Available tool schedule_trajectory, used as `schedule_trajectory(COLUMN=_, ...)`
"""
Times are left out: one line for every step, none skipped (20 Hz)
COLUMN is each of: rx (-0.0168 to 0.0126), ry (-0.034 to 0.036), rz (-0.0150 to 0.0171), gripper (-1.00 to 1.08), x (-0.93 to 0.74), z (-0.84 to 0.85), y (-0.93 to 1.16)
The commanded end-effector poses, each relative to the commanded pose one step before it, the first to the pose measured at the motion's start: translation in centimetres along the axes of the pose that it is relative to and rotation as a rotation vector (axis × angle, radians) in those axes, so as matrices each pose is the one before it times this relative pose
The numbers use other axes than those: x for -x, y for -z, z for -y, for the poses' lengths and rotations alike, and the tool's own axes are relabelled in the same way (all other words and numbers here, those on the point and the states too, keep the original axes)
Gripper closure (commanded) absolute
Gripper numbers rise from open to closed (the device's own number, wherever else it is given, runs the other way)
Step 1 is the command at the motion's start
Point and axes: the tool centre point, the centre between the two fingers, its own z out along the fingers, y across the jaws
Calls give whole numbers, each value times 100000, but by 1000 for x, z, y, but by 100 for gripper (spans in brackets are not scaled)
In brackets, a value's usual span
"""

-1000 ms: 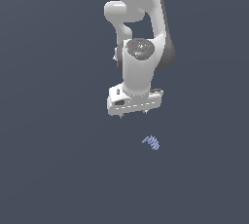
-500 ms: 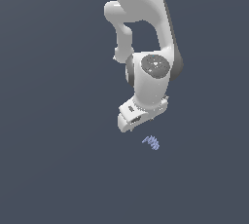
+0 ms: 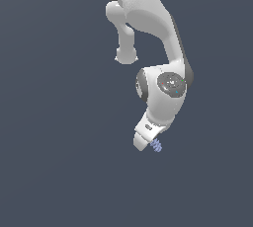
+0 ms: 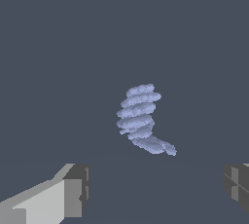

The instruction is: Pick up the object and move it to a goal position.

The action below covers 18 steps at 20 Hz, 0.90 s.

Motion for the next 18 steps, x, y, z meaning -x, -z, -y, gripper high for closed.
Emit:
schedule_trajectory(rx=-159, ry=5995, rz=-89, gripper=-92, x=-789, z=93, y=-557)
schedule_trajectory(rx=-69, ry=1916, rz=-29, gripper=-92, x=-251, z=25, y=-191)
schedule_trajectory(rx=-64, ry=1744, rz=-30, gripper=-92, x=-228, z=19, y=-175)
schedule_trajectory(rx=-58, ry=1572, rz=-30, gripper=-92, x=-204, z=13, y=-159)
schedule_trajectory(rx=-52, ry=1402, rz=-29, gripper=-92, x=-181, z=9, y=-143)
schedule_trajectory(rx=-46, ry=1236, rz=-28, gripper=-92, x=-159, z=7, y=-126)
schedule_trajectory(rx=-40, ry=1069, rz=-25, gripper=-92, x=-137, z=5, y=-109)
schedule_trajectory(rx=-34, ry=902, rz=-22, gripper=-92, x=-115, z=3, y=-93)
schedule_trajectory(rx=-28, ry=733, rz=-19, gripper=-92, x=-92, z=0, y=-76)
schedule_trajectory(rx=-22, ry=573, rz=-15, gripper=-92, x=-73, z=1, y=-59)
schedule_trajectory(rx=-16, ry=408, rz=-11, gripper=-92, x=-52, z=0, y=-42)
schedule_trajectory(rx=-10, ry=249, rz=-7, gripper=-92, x=-33, z=2, y=-25)
schedule_trajectory(rx=-3, ry=69, rz=-2, gripper=-92, x=-4, z=-6, y=-8)
schedule_trajectory(rx=-25, ry=-486, rz=38, gripper=-92, x=54, z=30, y=22)
schedule_trajectory(rx=0, ry=0, rz=0, gripper=-92, x=2, z=-2, y=-45)
schedule_trajectory(rx=0, ry=0, rz=0, gripper=-92, x=7, z=-6, y=-134)
schedule_trajectory(rx=0, ry=0, rz=0, gripper=-92, x=12, z=-9, y=-222)
schedule_trajectory(rx=4, ry=69, rz=-3, gripper=-92, x=-18, z=22, y=-307)
